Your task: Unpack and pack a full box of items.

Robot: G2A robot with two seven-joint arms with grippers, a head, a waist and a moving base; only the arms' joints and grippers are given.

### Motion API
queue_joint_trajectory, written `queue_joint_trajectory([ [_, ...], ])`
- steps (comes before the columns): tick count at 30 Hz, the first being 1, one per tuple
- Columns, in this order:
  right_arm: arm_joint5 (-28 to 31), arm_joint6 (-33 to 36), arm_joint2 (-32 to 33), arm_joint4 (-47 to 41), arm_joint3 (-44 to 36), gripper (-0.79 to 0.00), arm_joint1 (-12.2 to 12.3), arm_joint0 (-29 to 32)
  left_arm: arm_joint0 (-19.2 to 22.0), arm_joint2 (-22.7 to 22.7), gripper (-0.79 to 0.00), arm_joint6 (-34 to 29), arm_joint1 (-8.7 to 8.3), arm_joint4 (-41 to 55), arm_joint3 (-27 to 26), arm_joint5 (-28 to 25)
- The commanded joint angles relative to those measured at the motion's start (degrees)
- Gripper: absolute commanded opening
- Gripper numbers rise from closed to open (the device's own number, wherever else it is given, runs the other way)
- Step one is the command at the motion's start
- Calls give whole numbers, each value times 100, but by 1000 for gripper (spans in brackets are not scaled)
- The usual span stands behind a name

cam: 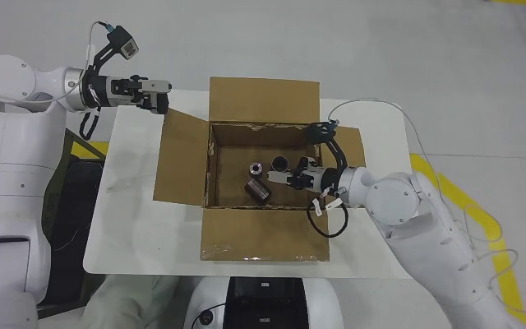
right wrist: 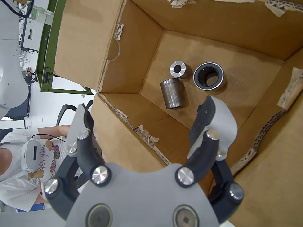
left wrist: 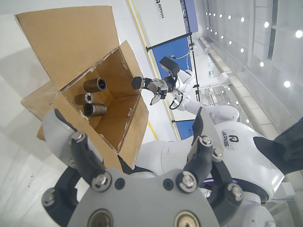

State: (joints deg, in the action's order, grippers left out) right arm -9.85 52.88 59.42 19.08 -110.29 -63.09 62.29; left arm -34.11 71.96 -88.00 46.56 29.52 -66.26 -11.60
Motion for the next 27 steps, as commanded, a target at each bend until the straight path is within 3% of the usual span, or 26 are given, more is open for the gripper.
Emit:
queue_joint_trajectory([
  [1, 0, 0, 0, 0, 0, 0, 0, 0, 0, 0, 0, 0, 0, 0, 0, 0],
  [6, 103, -116, -39, -35, 100, 0, -14, -3, 0, 0, 0, 0, 0, 0, 0, 0],
  [17, 832, 163, -1143, 1205, 765, 0, -228, -1093, 0, 0, 0, 0, 0, 0, 0, 0],
  [27, 1230, 314, -1642, 1792, 1303, 0, -378, -1513, 0, 0, 0, 0, 0, 0, 0, 0],
])
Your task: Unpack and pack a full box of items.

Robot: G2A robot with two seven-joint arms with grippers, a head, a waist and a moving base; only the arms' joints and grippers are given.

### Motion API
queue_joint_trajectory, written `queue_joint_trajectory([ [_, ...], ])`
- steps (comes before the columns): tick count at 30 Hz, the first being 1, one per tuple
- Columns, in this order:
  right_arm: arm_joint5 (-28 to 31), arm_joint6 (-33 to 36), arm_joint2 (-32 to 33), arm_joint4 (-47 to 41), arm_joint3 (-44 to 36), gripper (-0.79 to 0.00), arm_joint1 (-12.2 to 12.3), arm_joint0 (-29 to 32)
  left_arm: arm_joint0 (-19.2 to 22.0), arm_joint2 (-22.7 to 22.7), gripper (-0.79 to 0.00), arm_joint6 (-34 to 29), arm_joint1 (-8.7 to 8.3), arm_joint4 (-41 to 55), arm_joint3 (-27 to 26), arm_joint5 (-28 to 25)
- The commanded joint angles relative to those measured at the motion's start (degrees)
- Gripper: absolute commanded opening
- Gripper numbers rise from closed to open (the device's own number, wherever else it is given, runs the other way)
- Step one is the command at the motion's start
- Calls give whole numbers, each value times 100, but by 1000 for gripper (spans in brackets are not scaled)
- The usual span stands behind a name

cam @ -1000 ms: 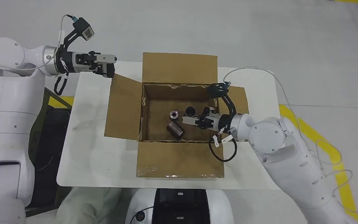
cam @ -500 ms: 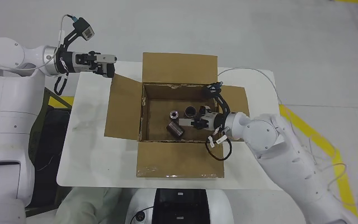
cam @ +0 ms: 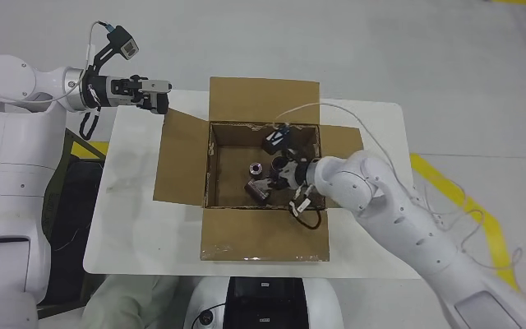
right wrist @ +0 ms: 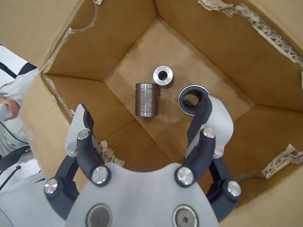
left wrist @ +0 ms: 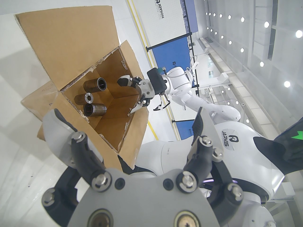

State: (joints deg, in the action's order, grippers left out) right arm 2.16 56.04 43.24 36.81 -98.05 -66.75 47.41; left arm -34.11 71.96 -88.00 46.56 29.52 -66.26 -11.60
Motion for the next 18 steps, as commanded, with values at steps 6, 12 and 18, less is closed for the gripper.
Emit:
queue_joint_trajectory([
  [6, 145, 21, -216, 277, 466, 0, -100, -212, 0, 0, 0, 0, 0, 0, 0, 0],
  [12, 80, 5, -389, 506, 887, 0, -198, -340, 0, 0, 0, 0, 0, 0, 0, 0],
  [18, -6, -50, -492, 578, 1183, -12, -302, -447, 0, 0, 0, 0, 0, 0, 0, 0],
])
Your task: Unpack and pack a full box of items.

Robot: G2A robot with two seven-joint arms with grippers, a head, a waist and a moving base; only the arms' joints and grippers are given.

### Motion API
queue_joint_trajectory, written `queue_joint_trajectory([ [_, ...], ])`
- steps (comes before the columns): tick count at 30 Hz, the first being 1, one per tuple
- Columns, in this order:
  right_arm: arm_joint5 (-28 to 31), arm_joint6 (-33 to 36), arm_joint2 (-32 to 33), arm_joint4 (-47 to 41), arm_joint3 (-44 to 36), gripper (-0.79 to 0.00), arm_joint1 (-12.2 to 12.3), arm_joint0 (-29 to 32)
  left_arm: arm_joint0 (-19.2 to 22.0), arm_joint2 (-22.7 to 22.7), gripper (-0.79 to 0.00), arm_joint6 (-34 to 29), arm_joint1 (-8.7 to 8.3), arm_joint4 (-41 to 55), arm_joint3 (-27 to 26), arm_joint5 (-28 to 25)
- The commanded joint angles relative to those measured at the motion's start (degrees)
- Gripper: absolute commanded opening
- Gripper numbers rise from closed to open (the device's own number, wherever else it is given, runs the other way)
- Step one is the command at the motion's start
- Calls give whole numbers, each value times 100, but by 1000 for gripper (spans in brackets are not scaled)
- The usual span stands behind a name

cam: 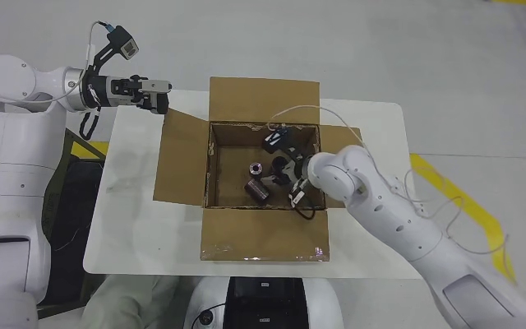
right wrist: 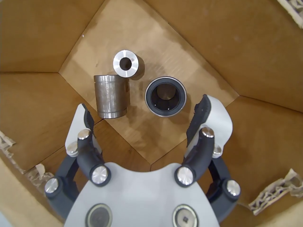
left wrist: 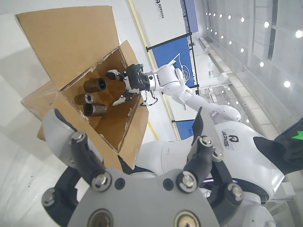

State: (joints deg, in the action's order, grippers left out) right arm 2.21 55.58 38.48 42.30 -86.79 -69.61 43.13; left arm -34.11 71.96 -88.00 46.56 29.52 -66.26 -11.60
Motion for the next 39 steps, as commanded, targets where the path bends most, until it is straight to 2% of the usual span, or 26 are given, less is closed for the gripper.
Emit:
queue_joint_trajectory([
  [1, -29, 0, -36, 66, 108, -18, -31, -39, 0, 0, 0, 0, 0, 0, 0, 0],
  [5, -61, -35, -105, 164, 289, -43, -96, -97, 0, 0, 0, 0, 0, 0, 0, 0],
  [15, -69, -178, -199, 272, 698, -43, -237, -161, 0, 0, 0, 0, 0, 0, 0, 0],
  [27, -58, -249, -245, 490, 939, -194, -361, -147, 0, 0, 0, 0, 0, 0, 0, 0],
  [32, 4, -280, -247, 481, 1046, -142, -417, -148, 0, 0, 0, 0, 0, 0, 0, 0],
  [34, 41, -299, -241, 467, 1084, -148, -438, -149, 0, 0, 0, 0, 0, 0, 0, 0],
  [37, 67, -318, -234, 464, 1139, -172, -467, -150, 0, 0, 0, 0, 0, 0, 0, 0],
  [39, 83, -332, -229, 477, 1169, -246, -486, -152, 0, 0, 0, 0, 0, 0, 0, 0],
])
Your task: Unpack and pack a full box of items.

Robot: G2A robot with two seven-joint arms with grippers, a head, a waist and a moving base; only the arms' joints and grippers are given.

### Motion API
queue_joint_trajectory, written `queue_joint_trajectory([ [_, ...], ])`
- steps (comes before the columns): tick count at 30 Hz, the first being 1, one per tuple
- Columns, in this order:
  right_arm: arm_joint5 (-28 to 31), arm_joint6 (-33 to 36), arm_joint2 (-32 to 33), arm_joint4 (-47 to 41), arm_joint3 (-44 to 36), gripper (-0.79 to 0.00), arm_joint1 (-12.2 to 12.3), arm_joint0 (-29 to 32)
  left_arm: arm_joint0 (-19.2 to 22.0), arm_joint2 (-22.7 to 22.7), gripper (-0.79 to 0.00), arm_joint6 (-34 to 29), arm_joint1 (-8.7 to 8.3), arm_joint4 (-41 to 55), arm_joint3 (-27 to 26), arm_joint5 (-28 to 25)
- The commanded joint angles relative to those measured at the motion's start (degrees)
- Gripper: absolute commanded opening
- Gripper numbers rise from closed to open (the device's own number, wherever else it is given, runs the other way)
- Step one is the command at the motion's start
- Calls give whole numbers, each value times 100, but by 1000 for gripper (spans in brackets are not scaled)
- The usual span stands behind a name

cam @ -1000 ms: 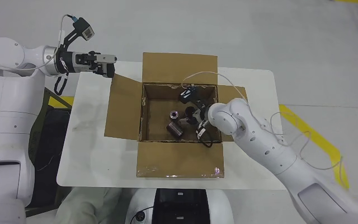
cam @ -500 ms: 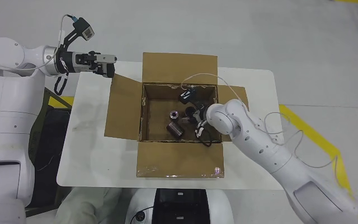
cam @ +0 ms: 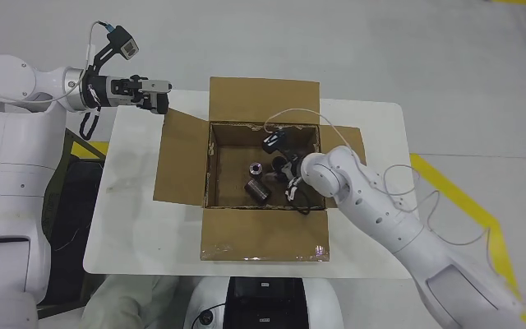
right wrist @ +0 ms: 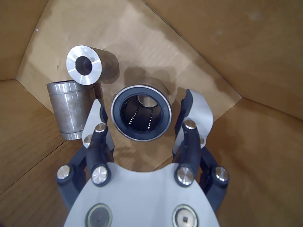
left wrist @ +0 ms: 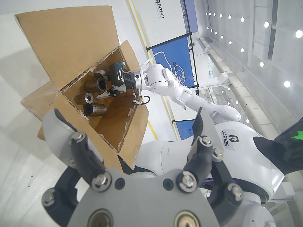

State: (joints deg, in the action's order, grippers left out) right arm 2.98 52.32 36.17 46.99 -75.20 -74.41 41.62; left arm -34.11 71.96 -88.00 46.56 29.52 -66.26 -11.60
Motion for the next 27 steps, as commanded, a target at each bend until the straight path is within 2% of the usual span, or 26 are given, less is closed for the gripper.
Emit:
queue_joint_trajectory([
  [1, 15, -15, 1, 19, 19, -252, -16, 0, 0, 0, 0, 0, 0, 0, 0, 0],
  [3, 57, -39, 2, 41, 21, -397, -32, 0, 0, 0, 0, 0, 0, 0, 0, 0],
  [6, 118, -50, 18, 69, -17, -573, -51, 3, 0, 0, 0, 0, 0, 0, 0, 0],
  [8, 125, -34, 38, 106, -47, -770, -57, 9, 0, 0, 0, 0, 0, 0, 0, 0],
  [15, 123, 83, 186, 221, -351, -785, -42, 86, 0, 0, 0, 0, 0, 0, 0, 0],
  [27, 53, 429, 702, 404, -1454, -785, 109, 491, 0, 0, 0, 0, 0, 0, 0, 0],
])
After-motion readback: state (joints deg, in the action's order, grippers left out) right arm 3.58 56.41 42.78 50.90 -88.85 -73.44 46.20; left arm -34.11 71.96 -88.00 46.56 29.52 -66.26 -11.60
